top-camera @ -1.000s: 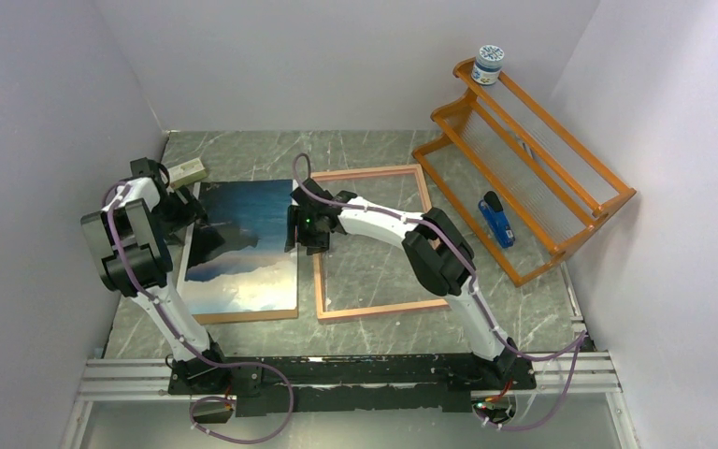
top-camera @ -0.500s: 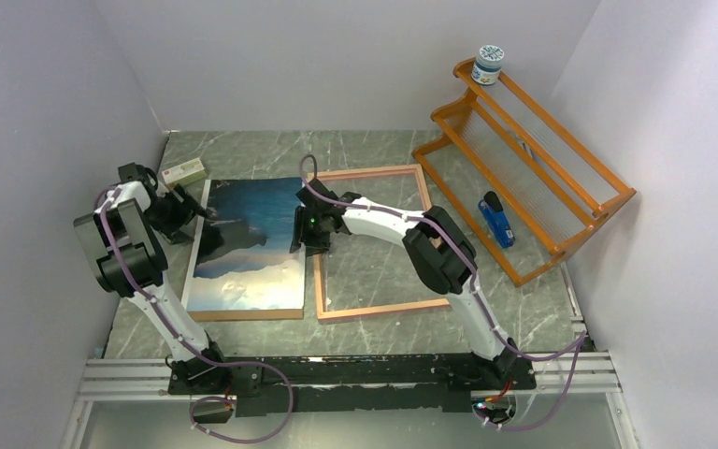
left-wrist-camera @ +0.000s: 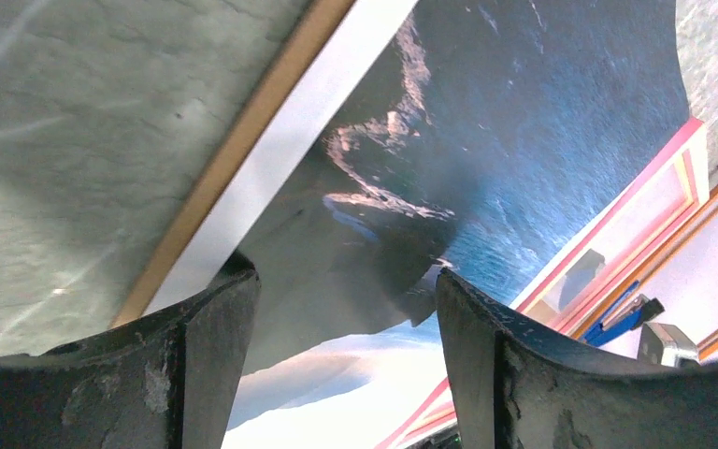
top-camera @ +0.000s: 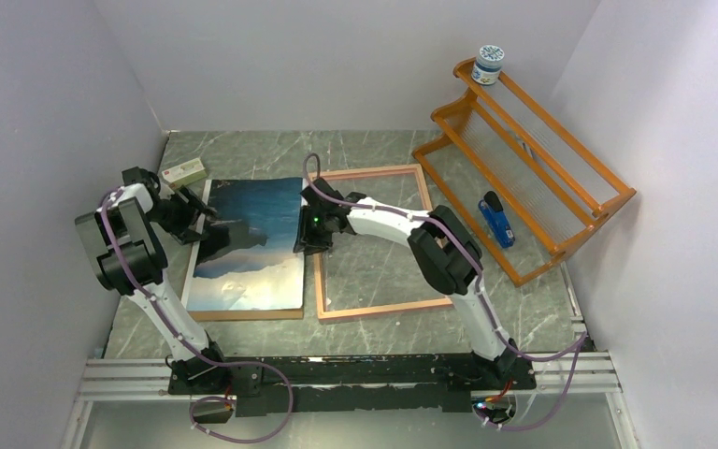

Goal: Put the photo into the frame
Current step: Turn over the photo at the center of the board.

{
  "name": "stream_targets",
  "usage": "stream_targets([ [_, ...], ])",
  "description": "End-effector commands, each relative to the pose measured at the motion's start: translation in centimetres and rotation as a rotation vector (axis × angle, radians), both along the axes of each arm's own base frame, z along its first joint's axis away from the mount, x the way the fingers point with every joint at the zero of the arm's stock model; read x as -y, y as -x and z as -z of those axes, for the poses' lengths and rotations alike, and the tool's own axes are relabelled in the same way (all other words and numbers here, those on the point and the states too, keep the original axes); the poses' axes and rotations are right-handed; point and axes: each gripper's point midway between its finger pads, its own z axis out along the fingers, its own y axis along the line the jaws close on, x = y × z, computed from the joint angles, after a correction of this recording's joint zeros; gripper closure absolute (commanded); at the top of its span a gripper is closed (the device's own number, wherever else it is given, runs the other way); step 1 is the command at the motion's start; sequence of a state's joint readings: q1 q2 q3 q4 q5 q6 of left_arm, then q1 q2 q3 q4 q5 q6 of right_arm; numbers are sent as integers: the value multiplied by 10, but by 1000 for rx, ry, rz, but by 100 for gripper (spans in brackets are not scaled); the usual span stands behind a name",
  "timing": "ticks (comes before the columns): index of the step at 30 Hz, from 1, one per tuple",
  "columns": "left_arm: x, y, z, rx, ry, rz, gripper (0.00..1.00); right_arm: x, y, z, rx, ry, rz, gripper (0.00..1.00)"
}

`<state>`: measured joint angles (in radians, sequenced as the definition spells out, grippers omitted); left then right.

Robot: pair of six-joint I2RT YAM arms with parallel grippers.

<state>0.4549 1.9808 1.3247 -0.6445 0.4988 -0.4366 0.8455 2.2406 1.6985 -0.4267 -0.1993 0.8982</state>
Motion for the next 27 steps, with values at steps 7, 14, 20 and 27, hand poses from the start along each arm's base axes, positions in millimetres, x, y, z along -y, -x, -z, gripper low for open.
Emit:
stream_targets([
  [7,13,43,58,-242,-13,7,23,-32,-1,-105,104,-349,-32,50],
  [14,12,45,61,-253,-14,8,23,-38,2,-79,-15,-404,-20,42],
  [20,12,45,61,-259,-15,10,23,-38,4,-49,-73,-388,-6,41],
  [27,12,44,61,-258,-14,11,23,-22,6,-25,-91,-280,30,44],
])
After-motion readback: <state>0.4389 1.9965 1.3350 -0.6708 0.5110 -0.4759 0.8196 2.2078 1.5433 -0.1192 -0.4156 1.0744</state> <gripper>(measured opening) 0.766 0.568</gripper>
